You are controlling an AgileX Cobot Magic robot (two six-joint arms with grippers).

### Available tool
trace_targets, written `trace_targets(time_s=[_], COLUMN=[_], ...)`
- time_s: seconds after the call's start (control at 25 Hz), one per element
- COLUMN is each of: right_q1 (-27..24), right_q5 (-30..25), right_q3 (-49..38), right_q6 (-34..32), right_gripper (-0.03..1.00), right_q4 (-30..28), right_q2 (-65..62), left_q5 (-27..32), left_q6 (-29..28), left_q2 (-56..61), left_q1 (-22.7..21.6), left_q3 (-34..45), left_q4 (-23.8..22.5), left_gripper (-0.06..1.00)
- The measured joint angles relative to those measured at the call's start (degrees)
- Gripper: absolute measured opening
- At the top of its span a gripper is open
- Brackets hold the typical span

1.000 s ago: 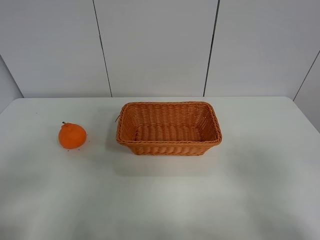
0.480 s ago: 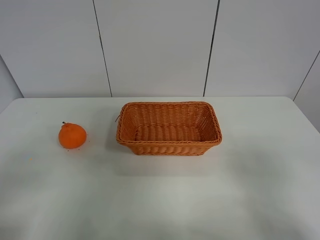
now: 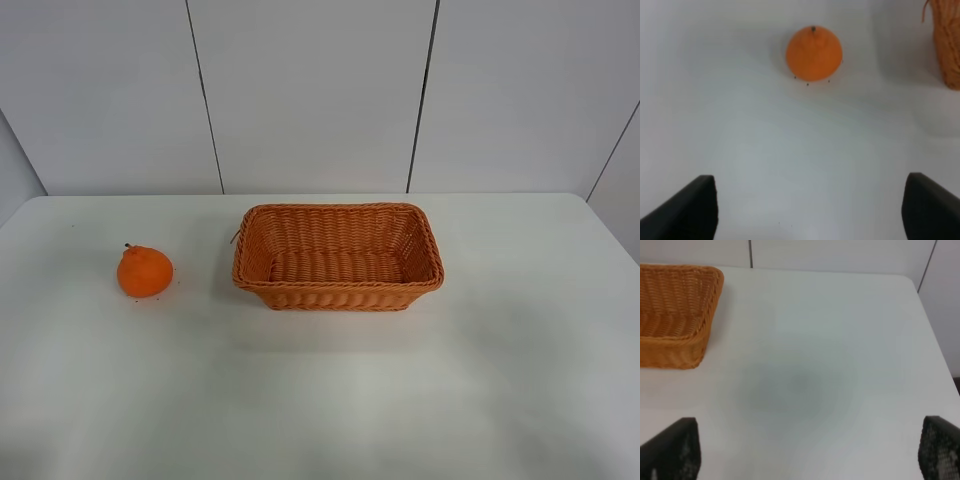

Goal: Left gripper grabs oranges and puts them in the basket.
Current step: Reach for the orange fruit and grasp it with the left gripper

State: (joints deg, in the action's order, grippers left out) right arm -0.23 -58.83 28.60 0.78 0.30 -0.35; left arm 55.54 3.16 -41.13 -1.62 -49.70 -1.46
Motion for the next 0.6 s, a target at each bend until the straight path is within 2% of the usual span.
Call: trace_targets(time_s=[0.32,0.36,0.6], right_q1=[0.00,0.00,0.00], right_q5=[0.00,0.00,0.00], right_q3=[0.00,0.00,0.00], right_q6=[0.00,0.00,0.00], right_gripper=[0.69,0.69,0.69], right_q4=[0.00,0.00,0.00], right_q2=[0.00,0.00,0.00], left_q5=[0.25,0.25,5.00], left_q6=[0.00,0.00,0.00], left_q2=[-34.60,-34.60,-54.65], left_q1=[0.00,0.00,0.00], left_q3=[-18.91,-18.91,-34.70], left_q4=[0.02,0.02,1.46], left_gripper=[0.85,0.85,0.85])
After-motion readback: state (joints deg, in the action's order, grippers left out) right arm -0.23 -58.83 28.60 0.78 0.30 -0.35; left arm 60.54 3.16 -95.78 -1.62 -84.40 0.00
